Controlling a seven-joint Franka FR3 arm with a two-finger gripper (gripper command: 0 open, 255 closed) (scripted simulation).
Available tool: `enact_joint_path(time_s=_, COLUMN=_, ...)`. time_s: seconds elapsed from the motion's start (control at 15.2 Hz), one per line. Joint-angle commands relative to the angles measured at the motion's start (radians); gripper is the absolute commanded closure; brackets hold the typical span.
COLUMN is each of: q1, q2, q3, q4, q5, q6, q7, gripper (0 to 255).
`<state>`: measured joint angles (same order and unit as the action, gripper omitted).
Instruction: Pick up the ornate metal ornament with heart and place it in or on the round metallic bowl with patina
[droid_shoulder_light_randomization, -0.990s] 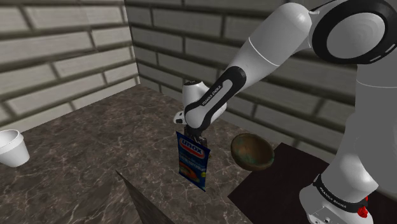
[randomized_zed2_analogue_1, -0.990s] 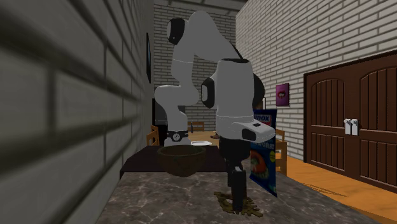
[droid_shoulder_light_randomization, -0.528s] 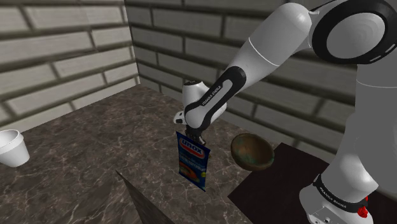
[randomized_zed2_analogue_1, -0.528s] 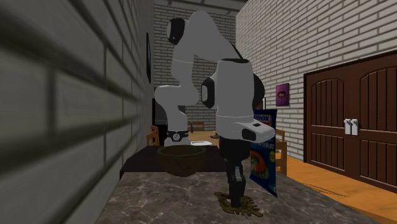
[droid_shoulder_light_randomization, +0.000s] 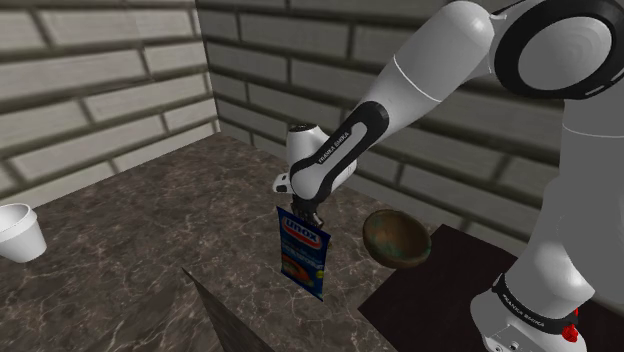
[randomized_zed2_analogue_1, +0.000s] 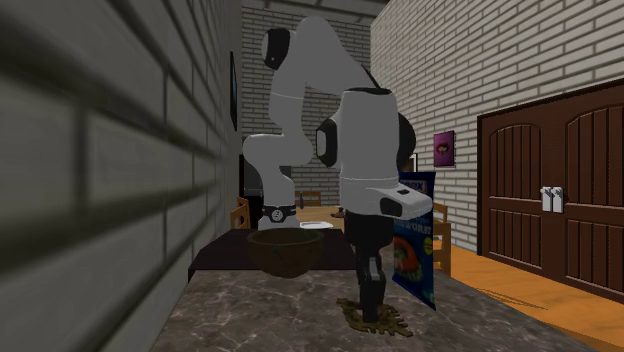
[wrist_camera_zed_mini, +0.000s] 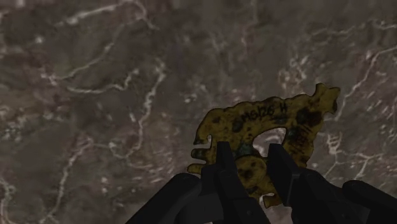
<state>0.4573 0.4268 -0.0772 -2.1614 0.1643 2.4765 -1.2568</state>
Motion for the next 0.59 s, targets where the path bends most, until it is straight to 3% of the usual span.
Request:
enact_joint_path(time_s=0.0, q1=0.002, q2=-0.022, q3=-0.003, q4=-0.002, q5=-0.005, q6=-0.019, q7=0.005, gripper=255)
enact_joint_path(time_s=0.53, q1=0.009, q2=-0.11, q3=-0.013, q4=-0.003, q5=-0.025, q6=-0.106, q7=0.023, gripper=255)
